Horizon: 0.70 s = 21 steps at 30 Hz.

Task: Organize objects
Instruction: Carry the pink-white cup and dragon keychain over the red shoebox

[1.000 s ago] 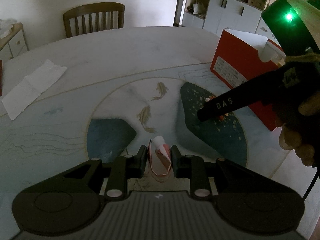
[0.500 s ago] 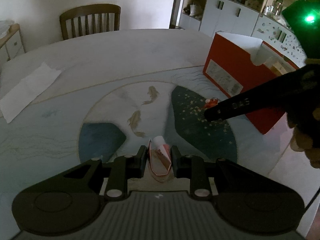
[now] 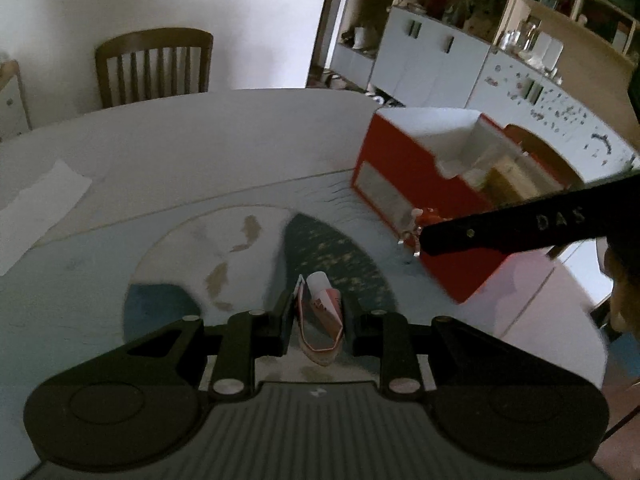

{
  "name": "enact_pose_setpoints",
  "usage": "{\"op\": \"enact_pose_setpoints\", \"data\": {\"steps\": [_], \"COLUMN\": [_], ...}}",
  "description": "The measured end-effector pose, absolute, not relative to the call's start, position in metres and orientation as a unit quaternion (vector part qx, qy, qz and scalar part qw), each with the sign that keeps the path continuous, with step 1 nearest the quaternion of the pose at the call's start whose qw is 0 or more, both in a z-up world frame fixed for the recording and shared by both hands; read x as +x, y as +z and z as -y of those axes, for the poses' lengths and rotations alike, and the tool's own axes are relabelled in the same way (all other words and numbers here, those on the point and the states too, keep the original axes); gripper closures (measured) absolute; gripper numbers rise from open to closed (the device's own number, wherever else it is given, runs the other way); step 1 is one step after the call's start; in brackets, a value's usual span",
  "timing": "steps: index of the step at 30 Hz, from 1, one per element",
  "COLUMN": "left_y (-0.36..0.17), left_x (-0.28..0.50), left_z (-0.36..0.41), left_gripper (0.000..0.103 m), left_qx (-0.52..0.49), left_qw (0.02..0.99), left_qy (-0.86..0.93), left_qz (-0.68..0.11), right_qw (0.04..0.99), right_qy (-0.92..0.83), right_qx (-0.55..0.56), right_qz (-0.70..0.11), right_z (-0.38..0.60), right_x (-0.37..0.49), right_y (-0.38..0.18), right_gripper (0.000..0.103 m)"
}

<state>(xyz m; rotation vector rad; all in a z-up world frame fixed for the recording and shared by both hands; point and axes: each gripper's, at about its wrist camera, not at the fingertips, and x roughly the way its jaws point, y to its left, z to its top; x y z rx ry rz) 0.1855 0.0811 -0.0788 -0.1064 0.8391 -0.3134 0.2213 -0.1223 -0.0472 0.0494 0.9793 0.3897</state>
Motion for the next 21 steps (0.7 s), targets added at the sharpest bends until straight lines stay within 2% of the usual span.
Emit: {"op": "enact_pose_setpoints", "data": {"steps": [21], "left_y": [-0.024], "left_x": [0.201], "left_z": [0.006], "left_gripper": [0.078], "left_qx": [-0.026], "left_qw": [0.91], "left_qy": [-0.188], "left_qz": [-0.369], "right_qw": [0.897], "right_qy": [0.176], "right_qx": [0.062], "right_qz": [-0.401], "right_z": [0.23], "right_x": [0.219], "right_y": [0.003], "right_gripper": [0.066]}}
